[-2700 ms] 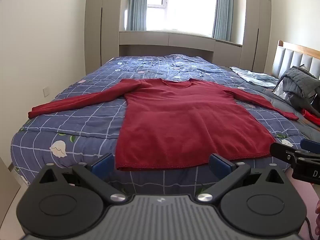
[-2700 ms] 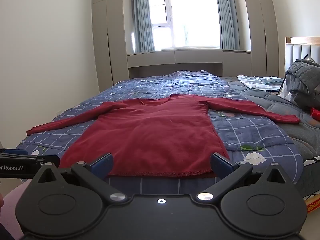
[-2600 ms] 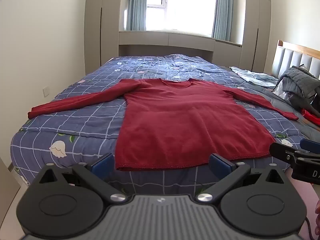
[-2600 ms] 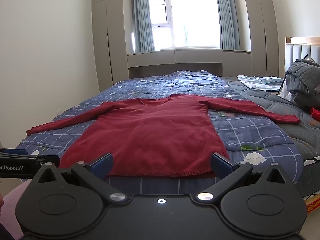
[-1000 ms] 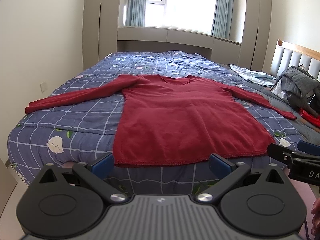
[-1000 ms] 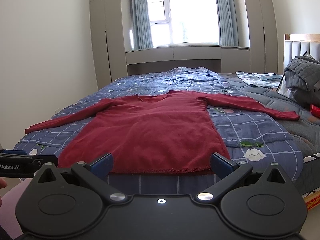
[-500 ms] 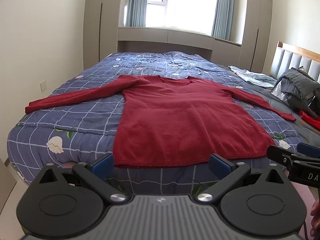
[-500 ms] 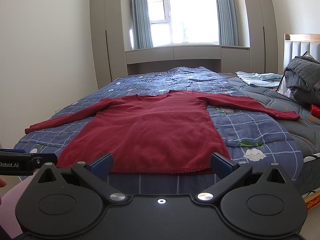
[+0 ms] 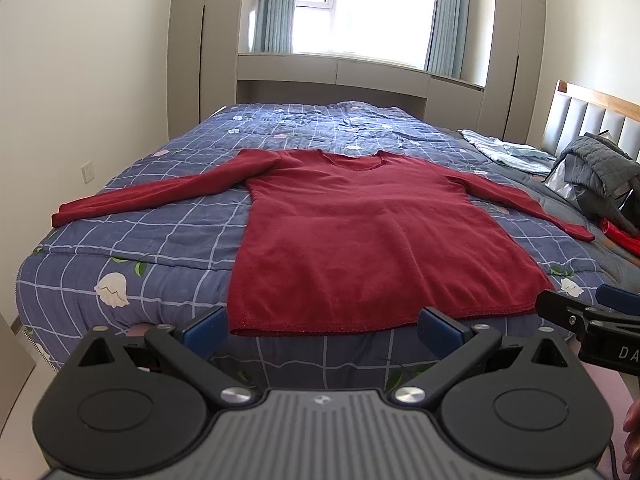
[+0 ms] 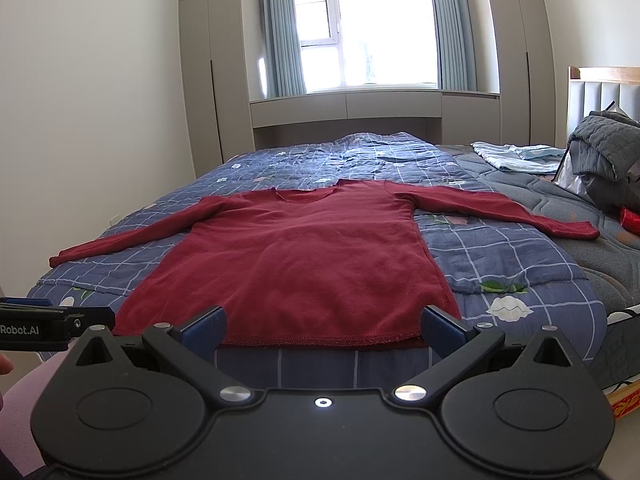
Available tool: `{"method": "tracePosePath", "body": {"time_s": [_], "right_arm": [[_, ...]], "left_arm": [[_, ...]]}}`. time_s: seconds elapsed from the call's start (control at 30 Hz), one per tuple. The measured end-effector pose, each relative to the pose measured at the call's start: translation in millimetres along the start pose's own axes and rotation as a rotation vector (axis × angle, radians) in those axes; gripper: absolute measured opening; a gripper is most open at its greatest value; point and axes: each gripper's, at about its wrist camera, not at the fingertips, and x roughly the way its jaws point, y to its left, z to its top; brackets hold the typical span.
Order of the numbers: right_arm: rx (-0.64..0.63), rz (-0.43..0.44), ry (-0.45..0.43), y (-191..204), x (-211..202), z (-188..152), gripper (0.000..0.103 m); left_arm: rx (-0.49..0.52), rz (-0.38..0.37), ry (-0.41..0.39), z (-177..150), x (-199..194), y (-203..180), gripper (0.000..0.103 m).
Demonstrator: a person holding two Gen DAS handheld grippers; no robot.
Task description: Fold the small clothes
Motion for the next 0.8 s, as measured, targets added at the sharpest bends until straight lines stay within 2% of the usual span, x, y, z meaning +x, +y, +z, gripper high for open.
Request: {"method": "tracePosePath", "body": {"time_s": [0.43,0.57,0.67,0.8], "right_arm": [[-0.014,-0.009,0.046,2,8,-2,0.103],[-0.029,-0.010,0.096,2,17,3,0.103],[-0.077,-0.014,0.149,1,32,9,0.103],[-0.094,-0.055,0.131,-5,46,21,0.103]], "left_arm": [[-0.050,-0.013,0.078,-3,15,10,0.103],[-0.087,-0.003,0.116,-1,22,17,0.103],[-0.140,-0.048,0.132,9,32,27,0.103],[-0.172,-0.033,0.136,38,49,28,0.103]]}}
